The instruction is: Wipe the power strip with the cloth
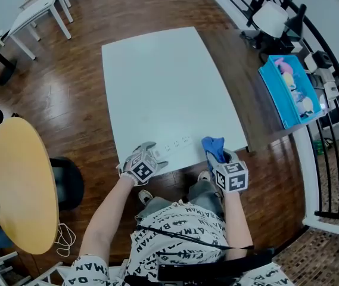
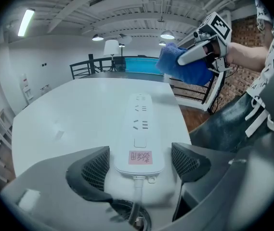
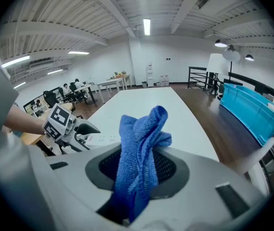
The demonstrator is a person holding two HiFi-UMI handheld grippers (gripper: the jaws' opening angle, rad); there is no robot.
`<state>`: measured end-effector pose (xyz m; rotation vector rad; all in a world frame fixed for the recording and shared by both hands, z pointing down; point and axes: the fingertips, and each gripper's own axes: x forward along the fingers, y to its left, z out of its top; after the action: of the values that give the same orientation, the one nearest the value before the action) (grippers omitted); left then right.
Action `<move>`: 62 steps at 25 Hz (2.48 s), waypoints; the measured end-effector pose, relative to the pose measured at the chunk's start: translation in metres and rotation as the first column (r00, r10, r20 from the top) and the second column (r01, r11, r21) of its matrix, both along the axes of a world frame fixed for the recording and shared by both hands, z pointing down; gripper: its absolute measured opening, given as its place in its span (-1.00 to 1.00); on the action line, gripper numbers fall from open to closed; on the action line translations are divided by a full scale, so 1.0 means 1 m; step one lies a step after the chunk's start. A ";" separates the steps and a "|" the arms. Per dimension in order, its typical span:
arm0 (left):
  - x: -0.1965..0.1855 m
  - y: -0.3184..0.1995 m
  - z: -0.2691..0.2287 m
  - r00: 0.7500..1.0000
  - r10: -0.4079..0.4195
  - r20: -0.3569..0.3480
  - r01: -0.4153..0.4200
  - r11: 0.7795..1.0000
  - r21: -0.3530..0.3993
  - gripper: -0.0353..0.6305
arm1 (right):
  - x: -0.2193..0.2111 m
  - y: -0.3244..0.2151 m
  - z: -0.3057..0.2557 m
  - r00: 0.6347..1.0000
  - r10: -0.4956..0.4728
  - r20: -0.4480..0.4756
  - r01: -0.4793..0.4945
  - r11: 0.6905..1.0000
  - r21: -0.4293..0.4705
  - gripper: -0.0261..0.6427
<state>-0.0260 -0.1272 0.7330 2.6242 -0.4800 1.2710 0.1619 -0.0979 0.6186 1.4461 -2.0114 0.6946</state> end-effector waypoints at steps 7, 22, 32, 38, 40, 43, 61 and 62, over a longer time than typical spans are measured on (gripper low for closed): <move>-0.001 -0.001 -0.001 1.000 0.005 -0.017 -0.005 1.000 0.014 0.24 | -0.003 -0.003 0.002 1.000 -0.008 0.006 0.008 1.000 -0.002 -0.52; 0.000 -0.003 0.000 0.999 -0.005 -0.044 0.007 0.999 0.047 -0.06 | 0.007 0.001 0.004 1.000 -0.013 -0.003 0.013 1.000 -0.012 -0.52; -0.005 0.000 -0.059 0.999 -0.054 0.004 0.052 0.977 0.205 -0.06 | 0.004 -0.021 -0.021 0.986 -0.153 -0.064 0.155 0.987 0.029 -0.52; -0.010 -0.003 -0.119 0.993 -0.098 0.061 0.075 0.951 0.300 -0.06 | -0.027 -0.053 -0.063 0.947 -0.302 -0.110 0.313 0.943 0.110 -0.52; -0.008 -0.002 -0.132 0.992 -0.104 0.075 0.075 0.945 0.318 -0.06 | -0.039 -0.064 -0.070 0.924 -0.351 -0.155 0.370 0.922 0.117 -0.52; -0.005 -0.001 -0.146 0.991 -0.104 0.080 0.070 0.937 0.343 -0.06 | -0.054 -0.073 -0.068 0.881 -0.411 -0.234 0.442 0.892 0.095 -0.52; 0.014 -0.002 -0.165 0.997 -0.042 0.066 0.011 0.911 0.412 -0.06 | -0.141 -0.023 -0.087 0.753 -0.617 -0.230 0.642 0.765 0.050 -0.52; 0.014 -0.003 -0.166 0.997 -0.041 0.066 0.010 0.911 0.413 -0.06 | -0.148 -0.019 -0.089 0.740 -0.634 -0.225 0.658 0.751 0.048 -0.52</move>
<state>-0.0116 -0.1298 0.5674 2.8986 -0.8814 1.3903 0.0138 -0.1164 0.5297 0.7221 -2.2214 0.1131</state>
